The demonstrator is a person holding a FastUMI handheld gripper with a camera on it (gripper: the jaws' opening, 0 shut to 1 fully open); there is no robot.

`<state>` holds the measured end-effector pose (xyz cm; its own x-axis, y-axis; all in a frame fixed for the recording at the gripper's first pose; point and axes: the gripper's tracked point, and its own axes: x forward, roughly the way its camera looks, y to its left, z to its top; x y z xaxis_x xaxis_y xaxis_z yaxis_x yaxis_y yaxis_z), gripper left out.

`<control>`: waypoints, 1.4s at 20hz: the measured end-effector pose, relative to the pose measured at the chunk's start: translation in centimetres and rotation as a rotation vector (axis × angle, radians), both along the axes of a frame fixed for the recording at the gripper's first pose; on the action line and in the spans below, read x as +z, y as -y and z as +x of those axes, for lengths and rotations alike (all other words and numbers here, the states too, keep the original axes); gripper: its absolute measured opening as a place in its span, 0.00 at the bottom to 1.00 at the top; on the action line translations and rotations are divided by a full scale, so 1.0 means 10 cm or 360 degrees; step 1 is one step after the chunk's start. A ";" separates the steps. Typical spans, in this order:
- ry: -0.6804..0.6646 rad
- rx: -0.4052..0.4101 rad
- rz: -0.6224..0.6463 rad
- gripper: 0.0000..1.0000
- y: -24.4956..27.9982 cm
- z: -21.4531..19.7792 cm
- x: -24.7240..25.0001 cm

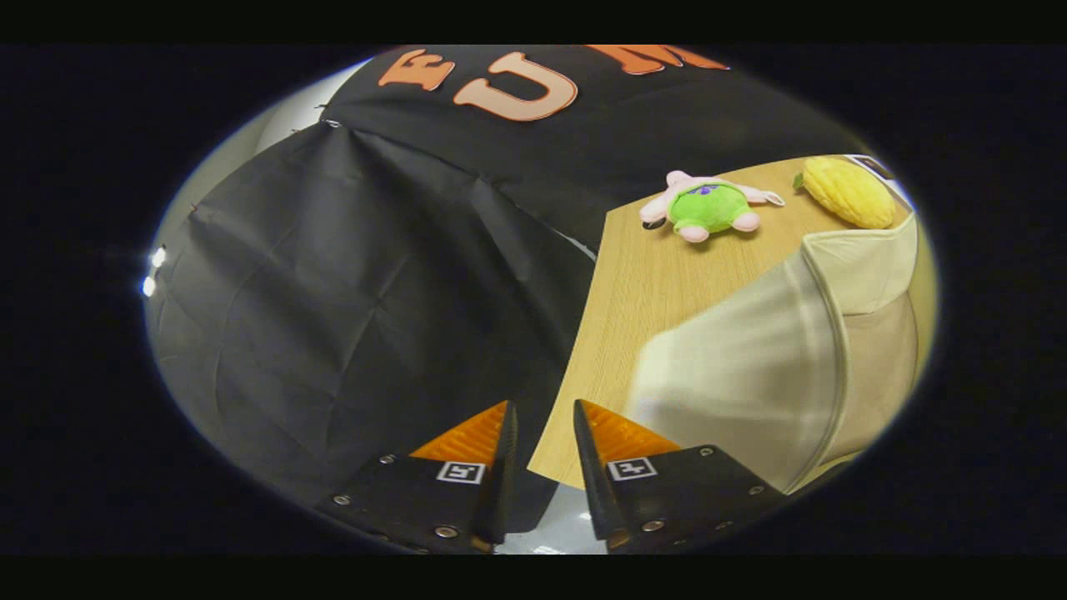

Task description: Open the storage box then place both shoes into the box .Put the left shoe in first, then the right shoe, with the right side of both shoes facing outward in a uniform manner.

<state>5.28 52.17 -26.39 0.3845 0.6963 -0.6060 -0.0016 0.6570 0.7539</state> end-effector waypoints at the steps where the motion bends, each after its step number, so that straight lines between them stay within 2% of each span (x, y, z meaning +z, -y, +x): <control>1: 0.0054 0.0009 -0.0015 0.45 0.10 0.00 0.05; 2: 0.0121 0.0026 -0.0035 0.56 0.25 -0.03 0.16; 6: 0.0376 0.0040 -0.0235 0.83 0.99 -0.10 0.37; 8: 0.0463 0.0011 -0.0346 0.90 1.44 -0.12 0.40; 10: 0.0460 -0.0009 -0.0427 0.94 1.89 -0.18 0.34; 13: 0.0393 -0.0071 -0.0445 0.96 2.51 -0.33 0.21; 16: 0.0329 -0.0185 -0.0558 0.96 3.22 -0.39 0.02; 19: 0.0284 -0.0261 -0.0622 0.96 3.70 -0.51 -0.14; 25: 0.0146 -0.0209 -0.0819 0.92 4.27 -0.79 -0.69; 28: 0.0043 -0.0188 -0.0876 0.85 4.42 -0.94 -0.95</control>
